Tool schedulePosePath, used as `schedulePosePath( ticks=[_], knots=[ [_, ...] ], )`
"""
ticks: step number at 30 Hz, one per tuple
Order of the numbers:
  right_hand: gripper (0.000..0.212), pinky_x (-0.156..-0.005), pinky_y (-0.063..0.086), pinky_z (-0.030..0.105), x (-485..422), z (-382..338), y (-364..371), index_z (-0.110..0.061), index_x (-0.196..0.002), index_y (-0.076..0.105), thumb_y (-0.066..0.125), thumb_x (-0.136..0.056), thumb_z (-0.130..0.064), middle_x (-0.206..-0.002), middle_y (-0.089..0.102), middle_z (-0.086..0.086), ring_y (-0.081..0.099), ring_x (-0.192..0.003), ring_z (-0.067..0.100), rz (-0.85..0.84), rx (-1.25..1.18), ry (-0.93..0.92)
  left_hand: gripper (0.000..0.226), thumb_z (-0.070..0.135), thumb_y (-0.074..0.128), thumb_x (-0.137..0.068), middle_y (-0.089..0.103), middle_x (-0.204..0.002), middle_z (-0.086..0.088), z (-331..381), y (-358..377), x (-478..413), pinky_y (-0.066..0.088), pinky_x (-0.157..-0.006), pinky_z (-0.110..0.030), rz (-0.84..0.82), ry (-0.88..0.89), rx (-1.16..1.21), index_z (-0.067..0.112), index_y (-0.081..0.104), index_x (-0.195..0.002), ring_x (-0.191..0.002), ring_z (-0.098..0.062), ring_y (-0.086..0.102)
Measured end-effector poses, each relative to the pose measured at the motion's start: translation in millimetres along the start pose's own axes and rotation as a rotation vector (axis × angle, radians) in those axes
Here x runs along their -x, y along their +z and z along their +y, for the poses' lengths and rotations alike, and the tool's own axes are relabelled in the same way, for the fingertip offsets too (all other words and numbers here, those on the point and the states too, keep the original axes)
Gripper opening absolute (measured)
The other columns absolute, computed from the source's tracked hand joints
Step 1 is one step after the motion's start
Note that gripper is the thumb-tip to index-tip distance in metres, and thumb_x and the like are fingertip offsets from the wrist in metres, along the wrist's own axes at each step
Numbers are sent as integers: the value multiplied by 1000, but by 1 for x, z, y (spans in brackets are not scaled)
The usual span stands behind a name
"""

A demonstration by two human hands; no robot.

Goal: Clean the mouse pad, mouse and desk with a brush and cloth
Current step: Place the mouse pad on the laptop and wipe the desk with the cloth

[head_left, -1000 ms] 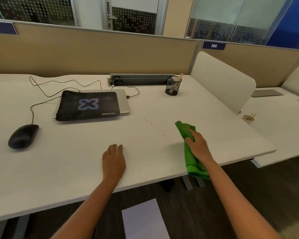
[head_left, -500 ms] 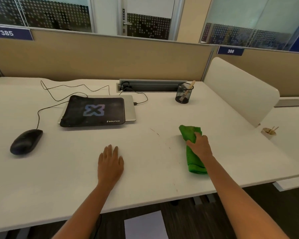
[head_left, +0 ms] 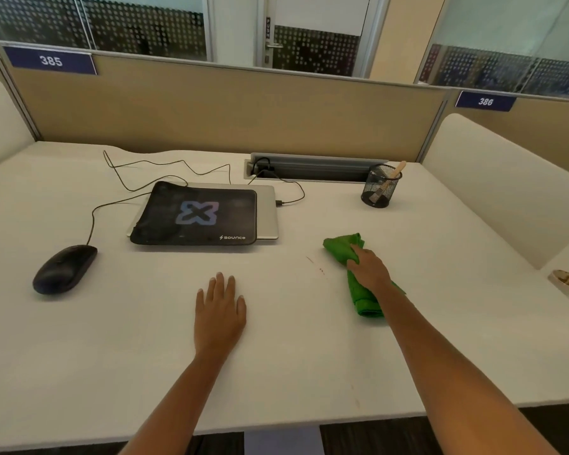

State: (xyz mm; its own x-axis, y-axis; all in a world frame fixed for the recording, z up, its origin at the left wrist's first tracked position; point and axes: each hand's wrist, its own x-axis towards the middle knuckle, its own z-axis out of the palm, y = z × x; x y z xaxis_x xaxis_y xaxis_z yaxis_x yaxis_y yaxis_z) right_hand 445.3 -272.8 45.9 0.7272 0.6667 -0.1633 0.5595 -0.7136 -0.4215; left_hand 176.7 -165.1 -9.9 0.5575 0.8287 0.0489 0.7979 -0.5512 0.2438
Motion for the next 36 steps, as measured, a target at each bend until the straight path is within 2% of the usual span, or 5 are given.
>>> schedulePosePath(
  ticks=[5, 9, 23, 29, 36],
  knots=[
    [58, -112, 28, 41, -16, -19, 0, -23, -148, 15, 40, -95, -23, -154, 24, 10, 32, -136, 31, -130, 38, -68, 54, 34, 16, -101, 0, -160, -6, -1, 2, -1, 1, -120, -35, 4, 3, 7, 17, 4, -151, -148, -20, 1],
    [66, -105, 32, 43, -19, -26, 5, -27, -148, 4, 40, -93, -26, -145, 40, 12, 43, -126, 33, -128, 102, -78, 54, 35, 16, -101, -2, -160, -6, -1, 1, -1, -1, -120, -35, -3, 1, 21, 17, 3, -151, -148, -21, -1],
    [57, -103, 31, 40, 32, -27, 29, -32, -138, 40, 47, -85, -13, -141, 48, -2, 43, -127, 23, -158, 113, -355, 52, 29, 20, -102, 9, -160, -6, 4, -3, 7, 4, -120, -32, 22, 31, 52, 13, 13, -150, -148, -18, 8],
    [72, -99, 33, 37, 81, -21, 37, -32, -136, 42, 33, -65, -30, -137, 51, -8, 44, -123, 21, -134, 96, -389, 50, 25, 23, -101, 13, -159, -8, 10, -5, 19, 9, -119, -32, 34, 61, 29, 11, 18, -149, -147, -18, 12],
    [74, -101, 26, 37, 132, -12, 46, -32, -139, 37, 30, -65, -32, -142, 44, -9, 39, -123, 22, -138, 95, -378, 51, 25, 21, -102, 11, -159, -9, 17, -3, 42, 8, -120, -33, 9, 109, 22, 10, 14, -150, -147, -20, 11]
  ],
)
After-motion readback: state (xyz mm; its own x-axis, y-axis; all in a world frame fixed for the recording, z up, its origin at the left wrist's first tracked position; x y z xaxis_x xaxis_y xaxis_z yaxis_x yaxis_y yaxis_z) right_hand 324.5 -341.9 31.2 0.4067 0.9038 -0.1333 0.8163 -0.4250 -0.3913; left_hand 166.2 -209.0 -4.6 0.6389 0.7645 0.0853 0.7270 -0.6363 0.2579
